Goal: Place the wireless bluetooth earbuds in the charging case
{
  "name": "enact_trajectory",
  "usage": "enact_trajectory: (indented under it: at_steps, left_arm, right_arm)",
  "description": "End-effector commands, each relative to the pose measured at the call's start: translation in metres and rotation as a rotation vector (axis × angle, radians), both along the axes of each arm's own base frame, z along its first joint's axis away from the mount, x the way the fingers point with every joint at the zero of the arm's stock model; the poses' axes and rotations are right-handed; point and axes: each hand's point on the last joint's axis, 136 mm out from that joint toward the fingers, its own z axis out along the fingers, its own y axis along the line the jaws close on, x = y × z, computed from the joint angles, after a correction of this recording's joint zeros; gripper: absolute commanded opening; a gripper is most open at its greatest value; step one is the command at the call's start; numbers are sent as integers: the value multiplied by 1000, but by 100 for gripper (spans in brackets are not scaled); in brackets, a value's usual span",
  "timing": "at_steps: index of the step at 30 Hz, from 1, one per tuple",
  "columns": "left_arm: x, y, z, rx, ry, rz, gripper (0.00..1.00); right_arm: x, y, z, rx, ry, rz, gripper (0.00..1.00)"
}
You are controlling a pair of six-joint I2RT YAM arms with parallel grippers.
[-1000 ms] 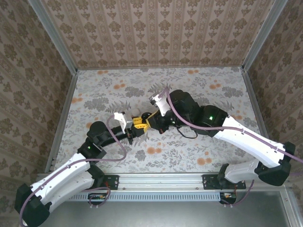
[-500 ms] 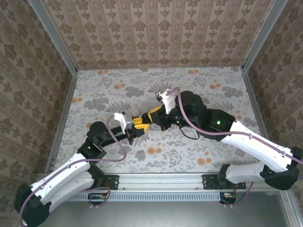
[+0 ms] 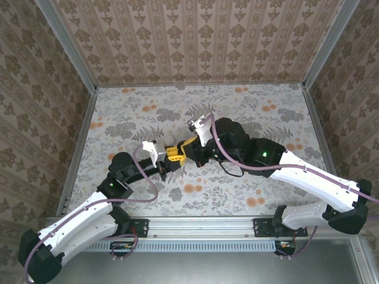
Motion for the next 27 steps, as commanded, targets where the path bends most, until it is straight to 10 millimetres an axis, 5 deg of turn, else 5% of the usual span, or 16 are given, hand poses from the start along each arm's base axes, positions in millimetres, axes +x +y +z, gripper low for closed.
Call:
enact_trajectory:
  at_steps: [1,27]
  left_arm:
    - [-6,1,11,-29,-55,-12,0]
    - [-1,2,13,-35,-47,12,0]
  right_arm:
    - [1,-8,-8,-45,-18,-27,7]
    - [-13,-14,-23,-103,12,17,7]
